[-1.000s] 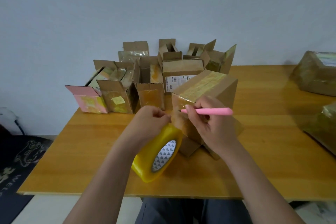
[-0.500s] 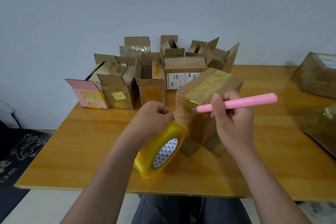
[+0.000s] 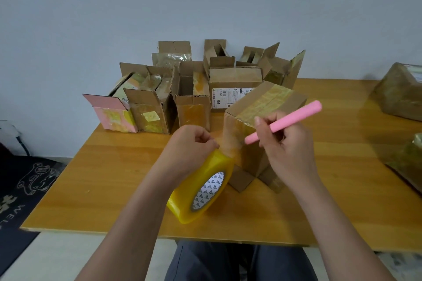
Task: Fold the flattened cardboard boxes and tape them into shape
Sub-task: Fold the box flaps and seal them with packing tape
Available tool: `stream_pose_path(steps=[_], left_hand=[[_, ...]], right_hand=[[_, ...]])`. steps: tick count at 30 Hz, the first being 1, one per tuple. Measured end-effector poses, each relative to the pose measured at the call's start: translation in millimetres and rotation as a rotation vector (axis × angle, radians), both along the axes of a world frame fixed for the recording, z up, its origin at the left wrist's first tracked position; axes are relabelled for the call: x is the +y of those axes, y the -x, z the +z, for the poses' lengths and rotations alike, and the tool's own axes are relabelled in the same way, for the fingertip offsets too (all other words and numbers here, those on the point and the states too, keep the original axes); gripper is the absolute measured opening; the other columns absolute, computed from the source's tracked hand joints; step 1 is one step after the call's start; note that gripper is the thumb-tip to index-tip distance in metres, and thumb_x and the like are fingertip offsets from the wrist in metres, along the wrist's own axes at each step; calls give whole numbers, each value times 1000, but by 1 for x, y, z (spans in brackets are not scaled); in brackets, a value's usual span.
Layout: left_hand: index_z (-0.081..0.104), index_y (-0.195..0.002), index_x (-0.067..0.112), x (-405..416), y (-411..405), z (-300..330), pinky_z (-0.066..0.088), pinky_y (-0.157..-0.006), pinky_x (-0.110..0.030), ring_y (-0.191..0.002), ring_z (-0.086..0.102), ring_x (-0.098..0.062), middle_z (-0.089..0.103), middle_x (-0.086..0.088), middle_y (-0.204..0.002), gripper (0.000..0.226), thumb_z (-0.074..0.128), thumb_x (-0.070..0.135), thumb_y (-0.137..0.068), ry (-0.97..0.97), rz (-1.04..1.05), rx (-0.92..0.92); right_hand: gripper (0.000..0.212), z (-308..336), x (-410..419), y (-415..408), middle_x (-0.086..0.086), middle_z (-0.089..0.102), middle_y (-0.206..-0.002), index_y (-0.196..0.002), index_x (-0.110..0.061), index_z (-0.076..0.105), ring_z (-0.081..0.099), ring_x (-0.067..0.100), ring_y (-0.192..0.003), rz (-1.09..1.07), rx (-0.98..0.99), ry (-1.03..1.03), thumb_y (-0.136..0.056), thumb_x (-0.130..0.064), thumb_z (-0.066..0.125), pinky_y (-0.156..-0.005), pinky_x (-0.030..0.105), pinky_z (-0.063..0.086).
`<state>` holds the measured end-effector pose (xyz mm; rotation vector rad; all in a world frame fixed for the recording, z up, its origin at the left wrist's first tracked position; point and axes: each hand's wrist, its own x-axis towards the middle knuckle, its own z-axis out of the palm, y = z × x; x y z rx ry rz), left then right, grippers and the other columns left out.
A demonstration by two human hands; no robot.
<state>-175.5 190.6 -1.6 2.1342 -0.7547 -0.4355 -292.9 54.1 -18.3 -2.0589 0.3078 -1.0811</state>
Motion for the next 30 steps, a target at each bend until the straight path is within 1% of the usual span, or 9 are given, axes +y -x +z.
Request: stream_pose_path(steps=[4, 10, 12, 15, 17, 19, 25, 28, 30], left_hand=[[68, -88, 18, 7, 4, -2, 58, -75, -37, -89, 67, -26, 72, 3, -94, 12, 61, 25, -94, 45, 23, 35], [62, -96, 20, 18, 8, -5, 39, -55, -14, -74, 51, -8, 58, 10, -95, 13, 53, 29, -99, 63, 55, 21], [61, -95, 21, 19, 9, -5, 40, -56, -15, -76, 52, -8, 58, 8, -94, 12, 53, 30, -99, 77, 44, 36], [61, -95, 22, 20, 9, -5, 44, -61, -20, -79, 54, -11, 59, 5, -95, 11, 54, 30, -99, 93, 32, 50], [61, -94, 23, 18, 10, -4, 46, -65, -25, -83, 55, -14, 60, 4, -97, 10, 54, 29, -98, 105, 25, 63], [60, -93, 24, 17, 11, -3, 45, -66, -25, -85, 55, -14, 59, 5, -97, 9, 54, 28, -98, 109, 24, 68], [60, -96, 24, 19, 14, -2, 44, -67, -25, -87, 55, -12, 58, 8, -98, 8, 53, 28, -99, 116, 21, 59], [60, -96, 24, 20, 13, -3, 43, -67, -25, -88, 55, -11, 58, 9, -98, 8, 54, 28, -99, 129, 22, 46], [61, -97, 24, 20, 13, -4, 41, -65, -23, -87, 54, -8, 58, 10, -98, 8, 54, 28, -99, 125, 24, 26]], right_hand=[[10, 6, 4, 4, -15, 64, -66, -83, -24, 63, 55, 5, -58, 75, -112, -185, -86, -33, 63, -50, 19, 42], [9, -4, -4, 24, -9, 59, -97, -103, -23, 53, 60, 7, -88, -161, -456, -157, -100, -15, 51, -79, 19, 52], [8, -19, -19, 37, -5, 56, -99, -106, -14, 56, 56, 14, -90, -362, -340, 42, -101, -12, 50, -77, 19, 47], [24, -52, -45, 57, 11, 58, -103, -112, -6, 60, 53, 25, -94, -609, 232, 271, -88, -2, 58, -74, 23, 42], [34, -73, -56, 65, 15, 60, -107, -117, -6, 60, 52, 27, -96, -632, 608, 336, -83, -1, 60, -72, 30, 43], [32, -89, -61, 69, 15, 61, -102, -119, -5, 61, 51, 28, -94, -609, 760, 369, -88, -1, 56, -71, 33, 41], [29, -87, -59, 70, 10, 55, -96, -119, -12, 65, 49, 26, -92, -579, 793, 324, -91, -6, 58, -64, 31, 36], [26, -55, -32, 66, -1, 59, -91, -114, -16, 66, 58, 21, -85, -433, 509, 244, -90, -10, 61, -64, 31, 46], [21, -31, 0, 55, -12, 63, -89, -111, -20, 67, 63, 5, -80, -210, 333, 124, -93, -24, 58, -67, 17, 50]])
